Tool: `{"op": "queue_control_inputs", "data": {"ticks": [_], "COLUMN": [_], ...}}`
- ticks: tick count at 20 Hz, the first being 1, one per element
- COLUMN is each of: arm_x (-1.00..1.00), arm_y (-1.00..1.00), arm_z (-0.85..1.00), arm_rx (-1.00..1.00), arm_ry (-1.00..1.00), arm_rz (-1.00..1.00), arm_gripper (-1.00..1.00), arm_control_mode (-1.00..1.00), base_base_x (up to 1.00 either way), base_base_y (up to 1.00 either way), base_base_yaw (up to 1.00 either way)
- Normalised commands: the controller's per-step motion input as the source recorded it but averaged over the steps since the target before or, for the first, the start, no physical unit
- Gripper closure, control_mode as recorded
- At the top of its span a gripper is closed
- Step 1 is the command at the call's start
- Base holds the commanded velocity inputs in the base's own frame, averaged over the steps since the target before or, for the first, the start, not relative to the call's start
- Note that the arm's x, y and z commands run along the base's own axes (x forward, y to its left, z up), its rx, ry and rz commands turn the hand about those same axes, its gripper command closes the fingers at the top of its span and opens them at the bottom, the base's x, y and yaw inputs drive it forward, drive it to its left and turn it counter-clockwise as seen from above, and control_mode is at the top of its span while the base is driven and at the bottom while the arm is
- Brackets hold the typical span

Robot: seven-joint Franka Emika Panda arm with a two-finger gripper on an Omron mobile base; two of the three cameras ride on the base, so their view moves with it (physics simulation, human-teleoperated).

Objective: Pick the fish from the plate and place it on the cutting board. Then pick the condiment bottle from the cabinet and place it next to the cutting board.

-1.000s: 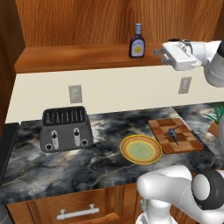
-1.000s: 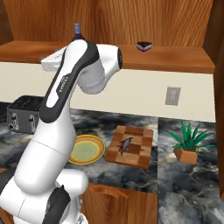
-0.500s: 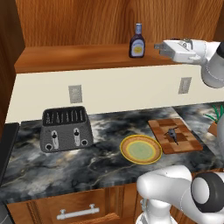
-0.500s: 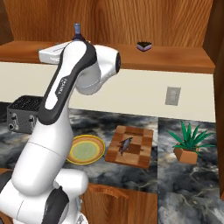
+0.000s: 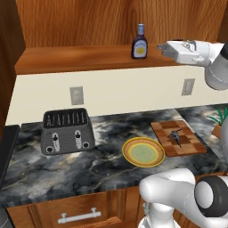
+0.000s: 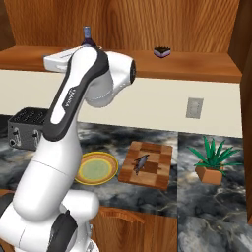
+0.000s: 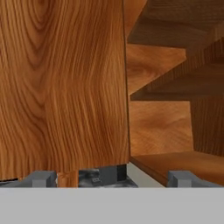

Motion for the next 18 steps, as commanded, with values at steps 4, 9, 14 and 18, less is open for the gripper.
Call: {"op": "queue_control_inputs", "data": {"ticks": [4, 9, 14, 18], "arm_x": [0.05, 0.22, 0.33, 0.25], "arm_y": [-0.23, -0.21, -0.11, -0.01], "arm_z": [0.0, 0.0, 0.0, 0.0], "arm_rx": [0.0, 0.0, 0.0, 0.0], "arm_ry": [0.0, 0.0, 0.0, -0.01], "arm_rz": [0.0, 0.0, -0.01, -0.02], "arm_gripper": [-1.0, -1.0, -1.0, -1.0], "arm_control_mode": [-1.0, -1.0, -1.0, -1.0], "base_base_x": [0.0, 0.0, 0.0, 0.0], "base_base_y": [0.0, 0.0, 0.0, 0.0], "base_base_yaw": [0.0, 0.0, 0.0, 0.0]}}
